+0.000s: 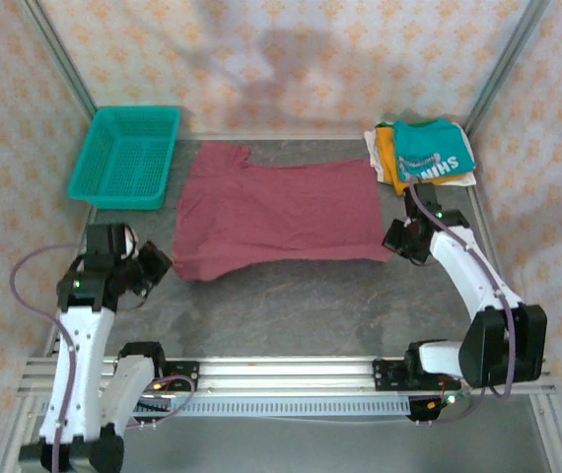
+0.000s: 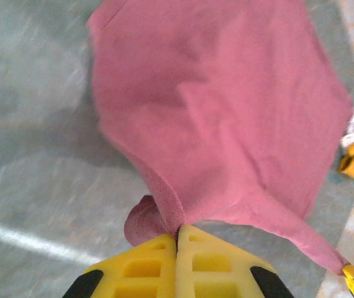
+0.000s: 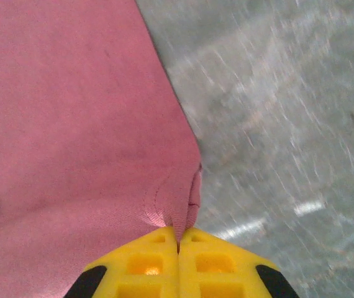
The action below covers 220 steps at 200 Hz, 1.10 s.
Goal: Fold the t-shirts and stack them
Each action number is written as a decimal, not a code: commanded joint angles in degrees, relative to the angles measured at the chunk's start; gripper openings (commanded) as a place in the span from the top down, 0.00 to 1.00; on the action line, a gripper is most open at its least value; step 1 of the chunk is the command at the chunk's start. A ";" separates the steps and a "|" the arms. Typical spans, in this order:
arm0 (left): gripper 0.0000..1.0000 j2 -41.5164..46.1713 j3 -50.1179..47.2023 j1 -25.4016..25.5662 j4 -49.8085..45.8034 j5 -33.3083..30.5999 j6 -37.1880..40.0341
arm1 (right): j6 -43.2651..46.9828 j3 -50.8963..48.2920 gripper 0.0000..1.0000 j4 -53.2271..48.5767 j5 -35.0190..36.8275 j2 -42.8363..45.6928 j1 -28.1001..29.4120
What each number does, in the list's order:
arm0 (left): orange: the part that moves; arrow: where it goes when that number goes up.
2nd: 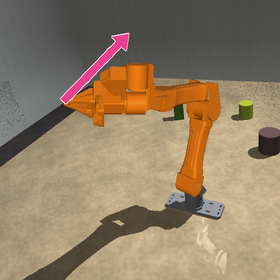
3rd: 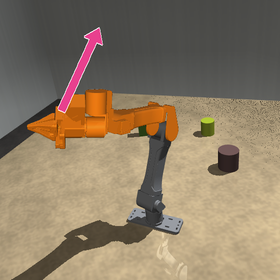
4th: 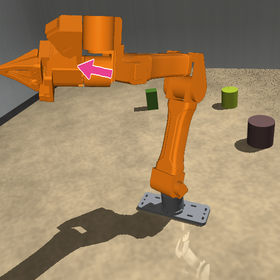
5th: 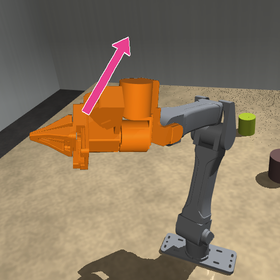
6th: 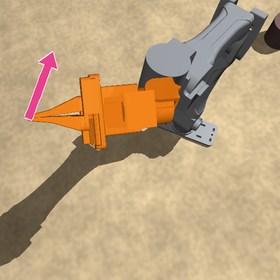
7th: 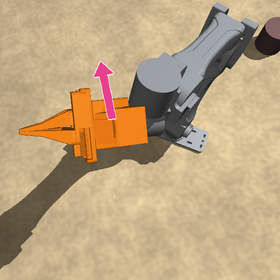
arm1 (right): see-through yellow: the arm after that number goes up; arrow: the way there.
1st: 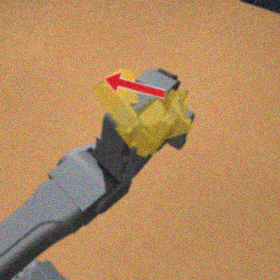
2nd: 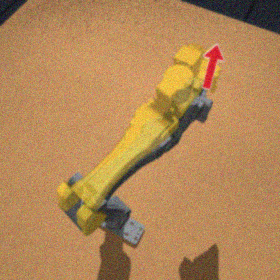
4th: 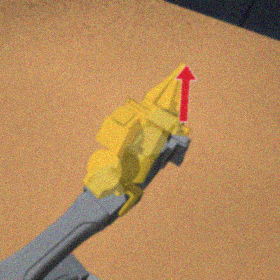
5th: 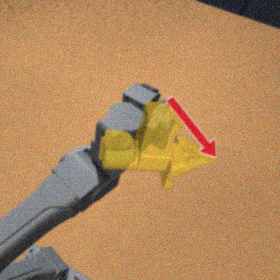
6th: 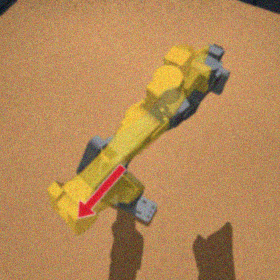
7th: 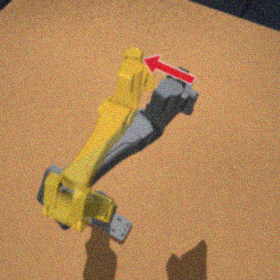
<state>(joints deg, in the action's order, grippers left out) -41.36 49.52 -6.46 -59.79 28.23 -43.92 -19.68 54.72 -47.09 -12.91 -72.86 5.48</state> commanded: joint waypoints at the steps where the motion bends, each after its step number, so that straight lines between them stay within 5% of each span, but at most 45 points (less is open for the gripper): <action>1: 1.00 5.39 -5.36 0.14 -9.43 -0.04 -4.49 | -0.63 -3.67 1.00 -2.77 0.69 1.66 0.15; 61: 1.00 13.70 -16.41 1.62 -10.41 2.35 -8.48 | 0.69 -1.08 1.00 -1.59 1.90 -0.92 0.15; 86: 1.00 12.50 -19.92 1.62 -3.18 4.90 -10.30 | 1.22 0.20 1.00 -0.58 1.27 -2.83 0.15; 158: 1.00 -9.56 0.03 1.56 4.13 5.16 -1.53 | 2.44 7.18 1.00 -0.33 2.38 -7.20 0.15; 220: 1.00 -20.22 4.30 -1.26 8.20 3.67 3.25 | 3.80 15.63 1.00 1.36 2.46 -16.21 0.06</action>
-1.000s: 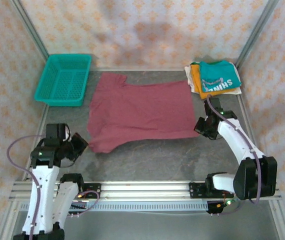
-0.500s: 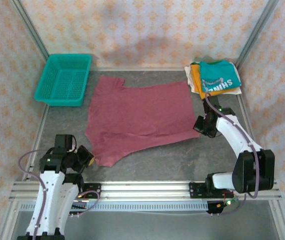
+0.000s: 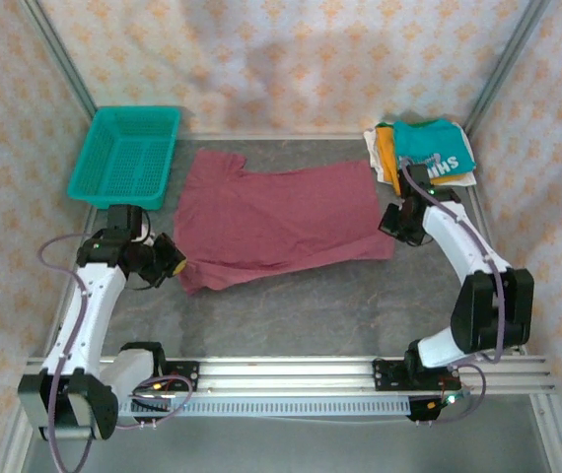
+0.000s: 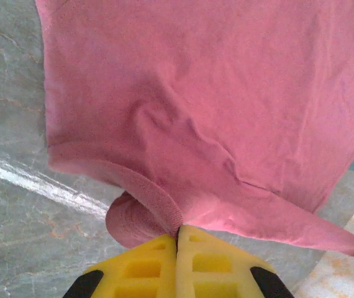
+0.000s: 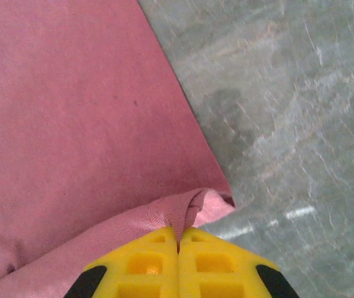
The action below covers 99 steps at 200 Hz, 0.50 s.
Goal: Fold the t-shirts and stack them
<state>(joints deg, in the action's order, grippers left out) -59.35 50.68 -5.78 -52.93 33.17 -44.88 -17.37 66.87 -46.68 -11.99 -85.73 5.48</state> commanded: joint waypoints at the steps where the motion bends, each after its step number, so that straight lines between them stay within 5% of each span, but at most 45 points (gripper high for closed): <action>1: 1.00 -2.29 3.22 -2.08 1.29 -1.27 4.37 | 1.52 3.59 1.00 1.00 1.49 -3.45 0.06; 37: 1.00 -5.59 8.55 -6.35 -1.12 -2.41 8.89 | 1.66 7.88 1.00 0.59 0.43 -7.57 0.06; 99: 1.00 -16.53 15.14 -6.43 1.78 -2.64 12.61 | 2.48 14.46 1.00 -0.04 -0.23 -14.01 0.06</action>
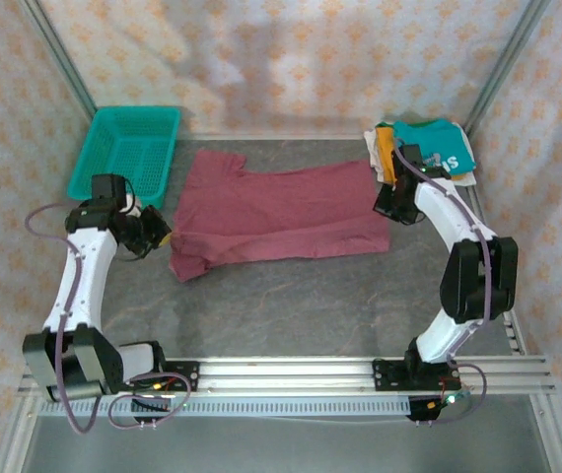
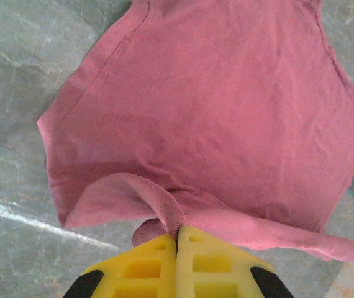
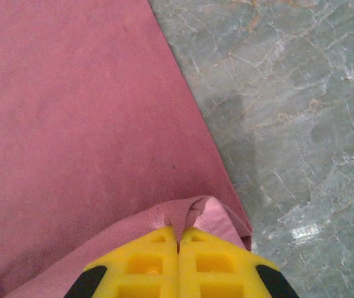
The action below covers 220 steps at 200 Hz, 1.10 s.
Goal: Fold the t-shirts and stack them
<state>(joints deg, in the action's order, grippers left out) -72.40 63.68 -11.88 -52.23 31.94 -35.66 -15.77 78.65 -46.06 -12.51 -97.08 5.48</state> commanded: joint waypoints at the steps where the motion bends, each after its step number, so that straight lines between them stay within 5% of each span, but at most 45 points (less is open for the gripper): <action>1: 1.00 -3.59 2.27 -0.33 1.04 -1.56 3.48 | 0.86 2.75 1.00 -0.63 0.34 -2.80 0.02; 38: 1.00 -10.05 6.30 -0.25 1.85 -3.26 6.11 | 0.73 7.39 1.00 -0.45 -0.21 -8.81 0.06; 60: 1.00 -16.07 10.79 0.00 3.27 -2.94 6.47 | 0.52 11.65 0.90 -0.12 -0.03 -13.12 0.04; 68: 0.91 -18.57 13.47 0.18 3.08 -3.26 6.84 | 0.40 14.01 0.85 -0.08 -0.30 -14.69 0.06; 87: 0.87 -21.75 19.54 1.22 2.64 -7.71 6.74 | 0.15 19.67 0.79 -1.40 -1.63 -17.35 0.06; 111: 0.64 -18.59 21.10 6.94 2.56 -17.39 7.26 | 0.22 19.57 0.76 -0.83 -1.11 -15.07 0.41; 168: 0.65 -4.71 -2.95 8.03 9.60 -17.53 1.02 | 0.47 -6.23 0.74 14.43 -4.36 -1.00 3.38; 220: 0.76 -9.46 -11.15 7.75 15.38 -18.89 1.65 | -0.09 -6.48 0.76 12.86 -1.52 -7.21 5.12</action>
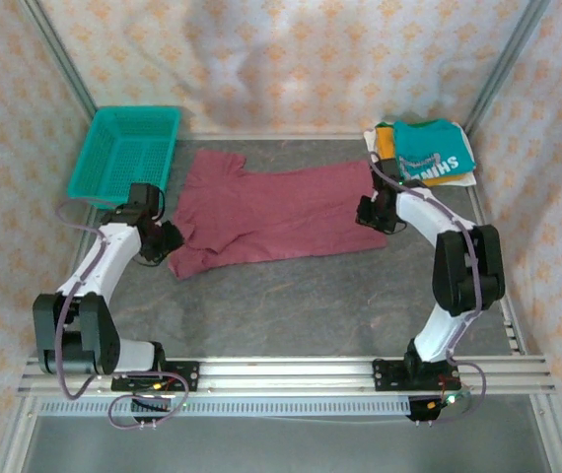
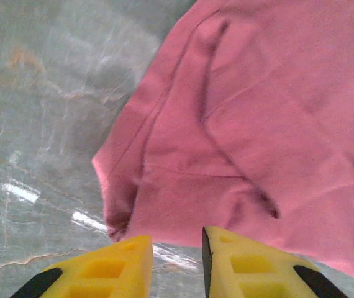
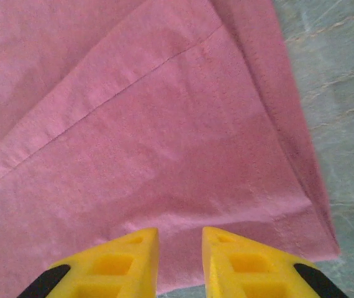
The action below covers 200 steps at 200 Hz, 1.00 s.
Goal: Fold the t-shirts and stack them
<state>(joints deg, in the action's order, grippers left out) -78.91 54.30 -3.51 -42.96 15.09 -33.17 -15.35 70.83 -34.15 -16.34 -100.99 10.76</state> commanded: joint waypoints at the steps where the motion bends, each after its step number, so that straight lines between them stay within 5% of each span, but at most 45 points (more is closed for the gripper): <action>1: 0.76 -3.15 -1.85 -0.62 6.43 -1.97 -0.89 | -0.62 1.38 0.76 0.94 2.33 -3.45 -0.19; 67: 0.89 -16.57 -1.39 -0.75 16.93 -2.61 -2.72 | -4.87 1.57 0.78 1.34 0.29 -10.45 -0.32; 138: 0.94 -25.50 9.48 -1.93 16.68 -6.99 0.84 | -10.54 -13.73 0.81 4.25 -1.08 -0.11 0.05; 200: 0.91 -18.63 12.09 0.02 11.33 -5.35 2.01 | -10.07 -7.45 0.78 2.25 1.33 6.24 0.05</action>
<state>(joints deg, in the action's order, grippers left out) -103.59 64.90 -4.84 -28.60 11.11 -32.45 -25.52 58.96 -29.85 -17.63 -97.58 10.72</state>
